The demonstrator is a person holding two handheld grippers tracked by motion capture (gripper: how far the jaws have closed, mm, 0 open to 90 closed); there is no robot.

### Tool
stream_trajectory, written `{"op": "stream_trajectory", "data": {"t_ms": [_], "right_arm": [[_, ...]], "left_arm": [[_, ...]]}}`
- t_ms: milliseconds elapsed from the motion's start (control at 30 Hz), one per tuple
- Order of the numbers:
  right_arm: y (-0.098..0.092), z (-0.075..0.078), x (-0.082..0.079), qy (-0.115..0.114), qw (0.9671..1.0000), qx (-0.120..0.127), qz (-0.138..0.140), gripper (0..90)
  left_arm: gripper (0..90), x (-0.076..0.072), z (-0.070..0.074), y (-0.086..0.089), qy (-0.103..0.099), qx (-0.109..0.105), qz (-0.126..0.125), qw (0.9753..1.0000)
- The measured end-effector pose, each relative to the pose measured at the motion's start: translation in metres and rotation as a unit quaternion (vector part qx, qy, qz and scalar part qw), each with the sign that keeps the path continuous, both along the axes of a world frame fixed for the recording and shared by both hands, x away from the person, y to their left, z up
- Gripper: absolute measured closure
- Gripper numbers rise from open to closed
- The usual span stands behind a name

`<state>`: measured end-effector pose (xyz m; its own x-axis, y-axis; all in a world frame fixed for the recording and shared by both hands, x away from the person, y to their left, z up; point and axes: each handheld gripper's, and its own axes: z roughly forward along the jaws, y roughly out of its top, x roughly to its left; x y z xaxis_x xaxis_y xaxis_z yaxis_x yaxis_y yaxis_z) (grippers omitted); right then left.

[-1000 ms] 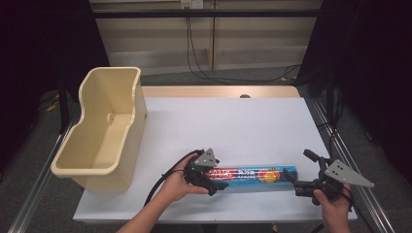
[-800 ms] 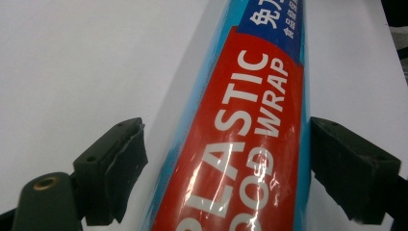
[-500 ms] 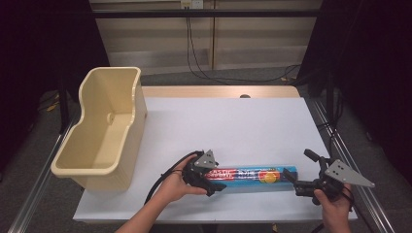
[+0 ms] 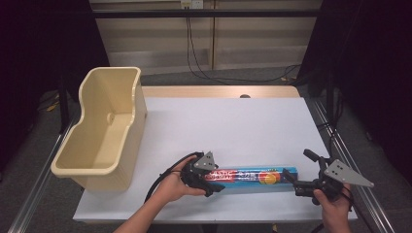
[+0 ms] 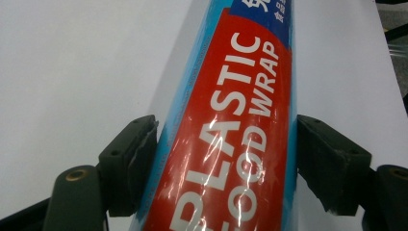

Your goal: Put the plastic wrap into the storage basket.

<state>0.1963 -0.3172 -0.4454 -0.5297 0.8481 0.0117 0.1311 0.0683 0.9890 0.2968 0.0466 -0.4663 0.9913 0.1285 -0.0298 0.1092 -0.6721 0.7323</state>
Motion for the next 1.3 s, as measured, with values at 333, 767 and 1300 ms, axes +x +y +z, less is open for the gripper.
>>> {"op": "stream_trajectory", "data": {"t_ms": [333, 767, 1300], "right_arm": [[-0.002, 0.0, -0.001, -0.003, 1.0, 0.001, -0.003, 0.0], [-0.003, 0.0, -0.002, -0.001, 1.0, 0.001, -0.007, 0.0], [-0.004, 0.0, -0.002, -0.002, 1.0, 0.0, -0.008, 0.0]], "left_arm": [[27.0, -0.003, 0.003, -0.001, -0.014, 0.017, -0.004, 0.9997], [28.0, 0.001, 0.004, 0.011, 0.023, 0.011, 0.034, 0.9991], [28.5, 0.007, 0.003, 0.043, 0.035, 0.007, 0.105, 0.9938]]}}
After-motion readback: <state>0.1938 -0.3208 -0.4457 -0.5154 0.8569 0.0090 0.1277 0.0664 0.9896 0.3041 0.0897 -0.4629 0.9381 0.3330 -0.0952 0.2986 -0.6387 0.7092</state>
